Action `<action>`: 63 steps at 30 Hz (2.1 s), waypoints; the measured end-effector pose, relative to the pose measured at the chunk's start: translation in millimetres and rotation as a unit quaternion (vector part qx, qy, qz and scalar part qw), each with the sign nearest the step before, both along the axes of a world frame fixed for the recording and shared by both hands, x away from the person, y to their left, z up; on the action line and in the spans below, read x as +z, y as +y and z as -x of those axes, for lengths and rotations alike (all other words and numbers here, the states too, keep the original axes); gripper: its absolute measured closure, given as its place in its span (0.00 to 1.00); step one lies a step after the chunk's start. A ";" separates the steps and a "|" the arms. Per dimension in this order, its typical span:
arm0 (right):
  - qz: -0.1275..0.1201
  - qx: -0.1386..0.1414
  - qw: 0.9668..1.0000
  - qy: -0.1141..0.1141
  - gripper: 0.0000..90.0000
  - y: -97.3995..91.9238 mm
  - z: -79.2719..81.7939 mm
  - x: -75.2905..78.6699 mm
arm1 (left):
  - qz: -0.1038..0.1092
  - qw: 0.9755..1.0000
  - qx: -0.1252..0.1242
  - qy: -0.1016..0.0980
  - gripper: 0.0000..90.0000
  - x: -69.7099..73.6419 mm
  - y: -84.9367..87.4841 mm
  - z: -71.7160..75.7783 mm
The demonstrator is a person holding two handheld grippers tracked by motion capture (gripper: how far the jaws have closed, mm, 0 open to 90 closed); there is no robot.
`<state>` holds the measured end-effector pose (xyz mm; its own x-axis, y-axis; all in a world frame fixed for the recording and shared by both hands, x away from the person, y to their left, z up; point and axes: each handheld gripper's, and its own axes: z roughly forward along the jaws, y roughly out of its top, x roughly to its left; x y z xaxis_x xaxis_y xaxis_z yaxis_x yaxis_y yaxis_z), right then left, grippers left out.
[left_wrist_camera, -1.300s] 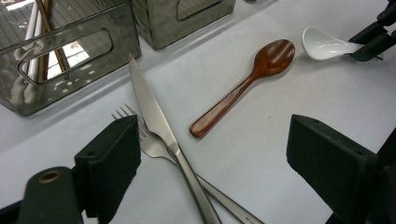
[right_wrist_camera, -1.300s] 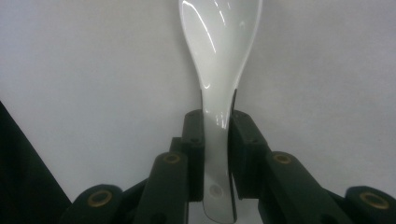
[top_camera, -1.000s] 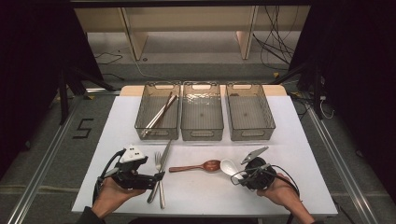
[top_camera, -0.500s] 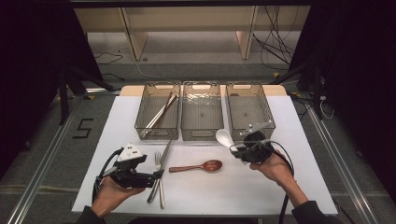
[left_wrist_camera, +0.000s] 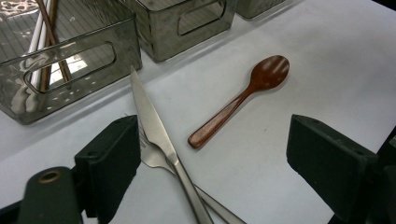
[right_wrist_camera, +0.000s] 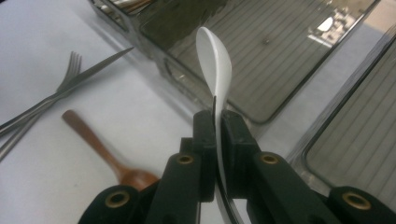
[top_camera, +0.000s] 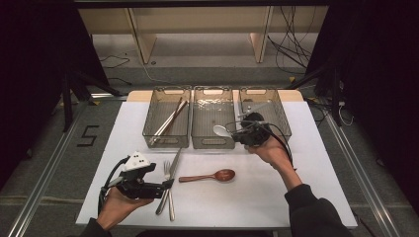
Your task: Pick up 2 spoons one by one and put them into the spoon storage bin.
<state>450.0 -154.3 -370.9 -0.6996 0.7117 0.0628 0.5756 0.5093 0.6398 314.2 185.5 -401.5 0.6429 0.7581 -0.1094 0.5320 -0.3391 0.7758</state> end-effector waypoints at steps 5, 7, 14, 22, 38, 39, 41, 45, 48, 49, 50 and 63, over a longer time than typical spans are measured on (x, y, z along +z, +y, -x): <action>-0.013 -0.009 1.000 -0.013 0.96 8.7 -10.9 8.2 | 0.001 1.000 0.001 0.002 0.19 -0.7 -0.2 -0.1; -0.012 -0.013 1.000 -0.016 0.96 11.9 -14.1 9.6 | 0.001 1.000 0.001 0.002 0.19 -0.6 -0.5 0.1; -0.010 -0.029 0.999 -0.024 0.96 20.8 -26.1 13.0 | 0.002 1.000 0.001 -0.001 0.19 0.0 -0.2 0.4; -0.003 -0.041 0.999 -0.026 0.95 33.3 -39.7 15.1 | 0.003 1.000 0.000 -0.002 0.19 0.2 0.1 0.4; 0.020 -0.061 0.998 -0.018 0.95 47.6 -66.6 4.3 | 0.007 1.000 -0.001 0.000 0.19 -1.2 -1.0 -0.3; 0.022 -0.062 0.998 -0.017 0.95 49.2 -68.2 3.6 | 0.007 1.000 -0.001 0.001 0.19 -1.0 -0.9 -0.3; 0.024 -0.062 0.998 -0.017 0.95 52.6 -71.6 2.1 | 0.007 1.000 -0.001 0.000 0.19 -1.0 -0.8 -0.2; 0.033 -0.066 0.997 -0.016 0.95 58.6 -78.1 -2.5 | 0.006 1.000 -0.002 0.000 0.19 -0.8 -0.2 -0.1; 0.036 -0.073 0.997 -0.016 0.87 62.0 -82.0 -7.3 | 0.005 1.000 -0.003 0.000 0.19 -0.5 -0.5 0.4; 0.030 -0.077 0.997 -0.012 0.85 62.2 -83.2 -7.9 | 0.005 1.000 -0.003 0.000 0.19 -0.4 -0.3 0.5; 0.025 -0.075 0.997 -0.010 0.83 62.2 -83.6 -8.1 | 0.005 1.000 -0.004 0.000 0.19 -0.3 -0.2 0.6; 0.012 -0.022 1.000 -0.016 0.53 54.4 -63.8 6.1 | 0.005 1.000 -0.001 0.000 0.19 -0.9 -0.4 0.6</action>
<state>513.8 -99.9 -364.9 -0.6695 0.7425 0.0235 0.5766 0.4994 0.6466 313.6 185.1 -402.4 0.6445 0.7556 -0.1167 0.5306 -0.3322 0.7798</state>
